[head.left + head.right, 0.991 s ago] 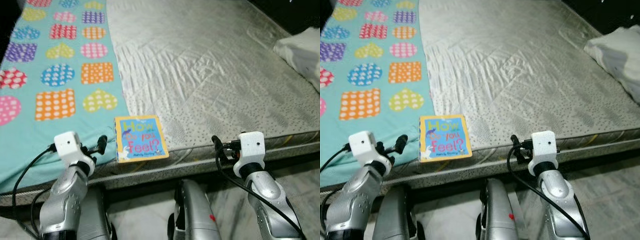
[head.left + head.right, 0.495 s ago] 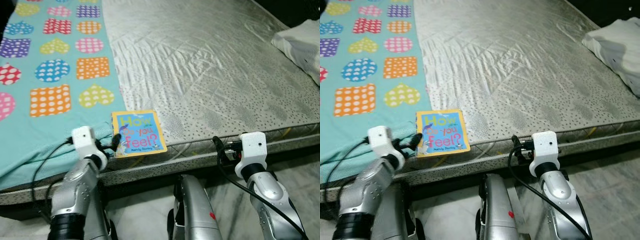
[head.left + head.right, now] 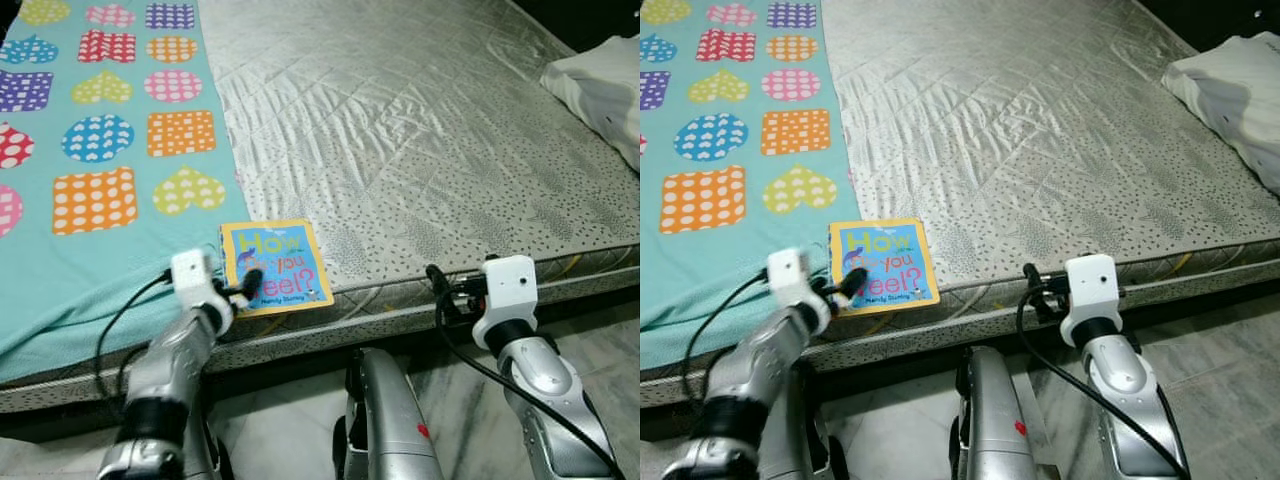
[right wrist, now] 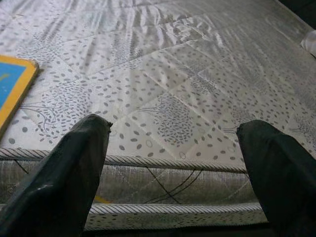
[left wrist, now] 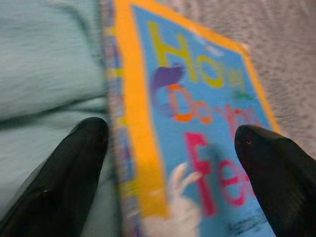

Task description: Clean up the room

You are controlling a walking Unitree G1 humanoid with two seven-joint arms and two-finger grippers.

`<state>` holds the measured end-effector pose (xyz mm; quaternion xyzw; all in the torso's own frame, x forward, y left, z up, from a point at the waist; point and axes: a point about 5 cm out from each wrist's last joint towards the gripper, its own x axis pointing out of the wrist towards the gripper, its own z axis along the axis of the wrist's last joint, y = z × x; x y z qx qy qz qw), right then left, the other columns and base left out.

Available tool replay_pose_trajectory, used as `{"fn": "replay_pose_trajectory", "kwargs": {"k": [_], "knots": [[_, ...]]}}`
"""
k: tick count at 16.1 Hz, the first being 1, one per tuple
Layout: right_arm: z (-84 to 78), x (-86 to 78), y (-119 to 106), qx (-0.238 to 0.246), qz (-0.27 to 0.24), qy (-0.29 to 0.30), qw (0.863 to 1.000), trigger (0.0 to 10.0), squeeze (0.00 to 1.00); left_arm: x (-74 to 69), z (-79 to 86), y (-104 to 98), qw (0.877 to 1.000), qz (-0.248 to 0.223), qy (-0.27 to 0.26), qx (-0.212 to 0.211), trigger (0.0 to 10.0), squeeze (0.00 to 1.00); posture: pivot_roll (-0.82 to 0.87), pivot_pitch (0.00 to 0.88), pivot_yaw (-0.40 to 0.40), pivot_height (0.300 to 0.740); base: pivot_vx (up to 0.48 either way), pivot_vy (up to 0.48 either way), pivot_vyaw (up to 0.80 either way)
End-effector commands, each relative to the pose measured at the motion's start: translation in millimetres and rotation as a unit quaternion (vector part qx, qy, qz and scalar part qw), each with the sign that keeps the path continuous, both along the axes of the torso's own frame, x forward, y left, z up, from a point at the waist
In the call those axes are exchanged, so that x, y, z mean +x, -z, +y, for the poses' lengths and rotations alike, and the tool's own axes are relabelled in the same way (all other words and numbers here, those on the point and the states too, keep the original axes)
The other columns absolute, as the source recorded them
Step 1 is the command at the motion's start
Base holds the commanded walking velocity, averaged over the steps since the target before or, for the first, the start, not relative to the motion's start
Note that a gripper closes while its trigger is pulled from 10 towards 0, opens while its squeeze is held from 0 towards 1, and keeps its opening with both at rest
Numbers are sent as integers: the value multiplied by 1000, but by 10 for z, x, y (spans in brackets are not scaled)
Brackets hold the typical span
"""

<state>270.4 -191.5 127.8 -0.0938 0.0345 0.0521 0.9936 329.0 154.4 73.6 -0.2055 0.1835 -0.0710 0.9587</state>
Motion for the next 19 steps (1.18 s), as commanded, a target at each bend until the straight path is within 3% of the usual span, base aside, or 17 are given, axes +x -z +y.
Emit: {"fn": "replay_pose_trajectory", "kwargs": {"k": [1,4,6,7,8,10,12,15,19], "knots": [[-51,-22,-27,-8,-2,9,1000,10000,0,25,-94,-15,1000,-9,17,-11,10000,0,-180,187,-129,516,0,0,0],[-38,-17,-39,-8,-4,10,1000,10000,0,47,-169,-9,999,-9,39,-30,10000,0,-184,188,-125,516,0,0,0],[-36,-18,-39,-7,-4,10,1000,10000,0,35,-229,19,996,1,56,-71,10000,0,-184,187,-123,516,0,0,0],[-38,-17,-39,-7,-4,11,1000,10000,0,33,-242,22,995,2,58,-86,1529,0,-183,187,-123,516,0,0,0],[-35,-10,-38,-7,-5,11,1000,10000,0,23,-258,43,992,9,62,-112,0,0,-181,186,-122,516,0,0,0],[-22,18,-47,-6,-8,11,1000,10000,0,0,-301,76,981,24,78,-174,0,0,-181,181,-123,516,0,0,0],[-13,19,-67,0,-10,4,1000,10000,0,-25,-300,124,973,40,84,-209,0,0,-184,179,-122,516,0,0,0],[25,-42,-46,1,-1,-35,999,10000,0,-21,-273,157,969,51,73,-231,0,0,-188,178,-120,516,0,0,0],[65,-196,95,-12,48,-96,994,10000,0,-7,-243,158,969,53,67,-231,0,0,-186,178,-119,516,0,0,0]]}}
